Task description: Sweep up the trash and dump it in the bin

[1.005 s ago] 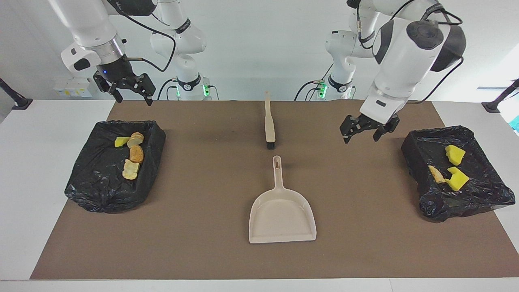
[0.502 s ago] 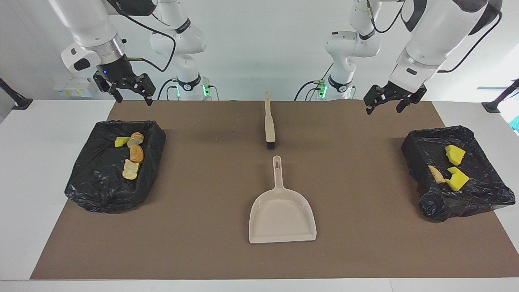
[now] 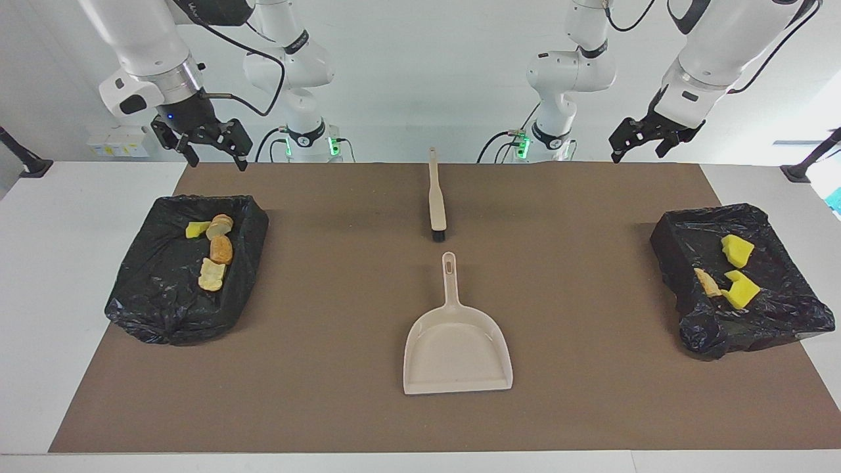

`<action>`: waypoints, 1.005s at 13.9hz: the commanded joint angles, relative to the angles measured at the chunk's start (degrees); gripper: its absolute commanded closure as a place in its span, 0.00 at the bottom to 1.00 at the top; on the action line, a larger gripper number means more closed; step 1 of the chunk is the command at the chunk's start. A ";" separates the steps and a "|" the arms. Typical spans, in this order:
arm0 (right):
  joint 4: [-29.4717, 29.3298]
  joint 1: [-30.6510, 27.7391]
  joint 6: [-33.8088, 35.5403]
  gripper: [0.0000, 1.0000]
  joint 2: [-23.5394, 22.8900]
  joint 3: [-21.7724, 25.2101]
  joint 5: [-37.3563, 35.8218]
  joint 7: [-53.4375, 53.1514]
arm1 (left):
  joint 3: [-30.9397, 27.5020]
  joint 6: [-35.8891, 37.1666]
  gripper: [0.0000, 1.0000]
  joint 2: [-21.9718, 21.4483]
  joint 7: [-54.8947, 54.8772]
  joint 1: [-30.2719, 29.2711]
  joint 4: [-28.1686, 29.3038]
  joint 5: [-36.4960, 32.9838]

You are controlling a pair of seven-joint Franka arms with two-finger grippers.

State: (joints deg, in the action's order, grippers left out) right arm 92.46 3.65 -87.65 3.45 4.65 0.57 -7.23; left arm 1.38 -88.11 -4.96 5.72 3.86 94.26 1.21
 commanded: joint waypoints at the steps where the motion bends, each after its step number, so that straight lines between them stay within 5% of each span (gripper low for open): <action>1: 0.44 0.04 0.19 0.00 0.77 0.10 0.66 -1.03 | 0.38 -3.12 0.00 0.47 -2.64 -2.01 -0.47 -0.32; 4: 0.36 0.04 0.11 0.00 0.77 0.19 0.66 -1.03 | 0.47 -2.51 0.00 2.76 -5.09 -1.66 -3.81 -5.07; 14: 0.44 0.04 0.63 0.00 0.77 0.10 0.66 -0.95 | 0.38 1.27 0.00 3.29 -5.28 -1.84 -6.72 -3.84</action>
State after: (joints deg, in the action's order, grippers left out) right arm 92.46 3.65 -87.64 3.45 4.65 0.57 -7.23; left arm 1.45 -88.42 -2.79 1.30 2.46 89.50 -2.62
